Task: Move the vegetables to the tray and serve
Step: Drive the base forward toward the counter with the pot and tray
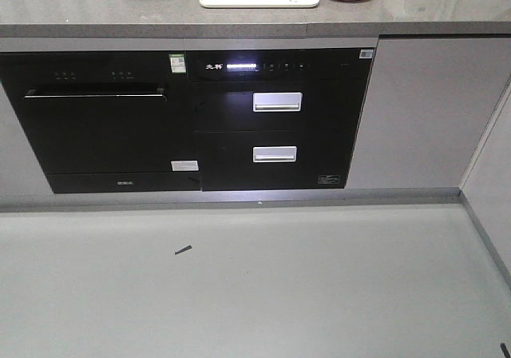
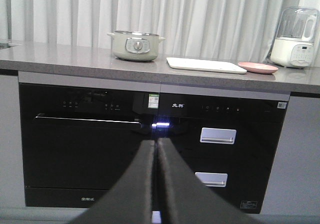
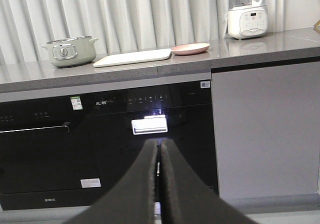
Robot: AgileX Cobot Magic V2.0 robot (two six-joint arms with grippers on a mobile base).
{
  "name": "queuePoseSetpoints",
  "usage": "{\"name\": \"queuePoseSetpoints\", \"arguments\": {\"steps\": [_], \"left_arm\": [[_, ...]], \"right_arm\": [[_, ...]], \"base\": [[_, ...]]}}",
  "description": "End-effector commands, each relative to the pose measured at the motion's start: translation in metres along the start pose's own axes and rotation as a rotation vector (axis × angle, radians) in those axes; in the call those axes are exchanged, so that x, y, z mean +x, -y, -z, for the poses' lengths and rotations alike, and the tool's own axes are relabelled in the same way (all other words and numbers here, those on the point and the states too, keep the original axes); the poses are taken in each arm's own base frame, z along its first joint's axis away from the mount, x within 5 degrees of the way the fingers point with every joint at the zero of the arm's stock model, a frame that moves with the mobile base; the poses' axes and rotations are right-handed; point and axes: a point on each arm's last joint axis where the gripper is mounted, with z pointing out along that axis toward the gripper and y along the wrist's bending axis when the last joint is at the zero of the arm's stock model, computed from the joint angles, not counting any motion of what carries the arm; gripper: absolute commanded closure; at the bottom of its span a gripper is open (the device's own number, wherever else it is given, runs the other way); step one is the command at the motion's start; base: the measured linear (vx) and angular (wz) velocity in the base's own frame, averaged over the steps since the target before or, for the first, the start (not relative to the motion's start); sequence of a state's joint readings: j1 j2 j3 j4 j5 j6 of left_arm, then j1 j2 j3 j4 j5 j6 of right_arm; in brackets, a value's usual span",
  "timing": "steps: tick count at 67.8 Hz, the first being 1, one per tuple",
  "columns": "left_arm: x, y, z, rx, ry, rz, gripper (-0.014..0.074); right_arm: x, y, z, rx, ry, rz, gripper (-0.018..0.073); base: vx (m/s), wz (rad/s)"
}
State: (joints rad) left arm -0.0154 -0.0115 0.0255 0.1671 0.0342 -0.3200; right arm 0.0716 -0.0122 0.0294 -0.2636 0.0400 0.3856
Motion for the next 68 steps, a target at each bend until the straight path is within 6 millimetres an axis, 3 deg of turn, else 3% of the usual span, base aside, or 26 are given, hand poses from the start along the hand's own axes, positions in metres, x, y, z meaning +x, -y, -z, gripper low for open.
{"name": "queuePoseSetpoints", "arguments": {"steps": [1,68], "left_arm": [[0.0009,0.001,-0.0004,0.02,0.051,0.007,0.0602],[0.0009,0.001,-0.0004,0.02,0.051,0.007,0.0602]], "right_arm": [[-0.0019,-0.0017,0.0002,-0.021,0.058,0.011,0.0562],[-0.002,-0.0017,0.0002,-0.022,0.06,0.011,0.0562]], "base": [[0.13,-0.05],[0.1,-0.03]]}}
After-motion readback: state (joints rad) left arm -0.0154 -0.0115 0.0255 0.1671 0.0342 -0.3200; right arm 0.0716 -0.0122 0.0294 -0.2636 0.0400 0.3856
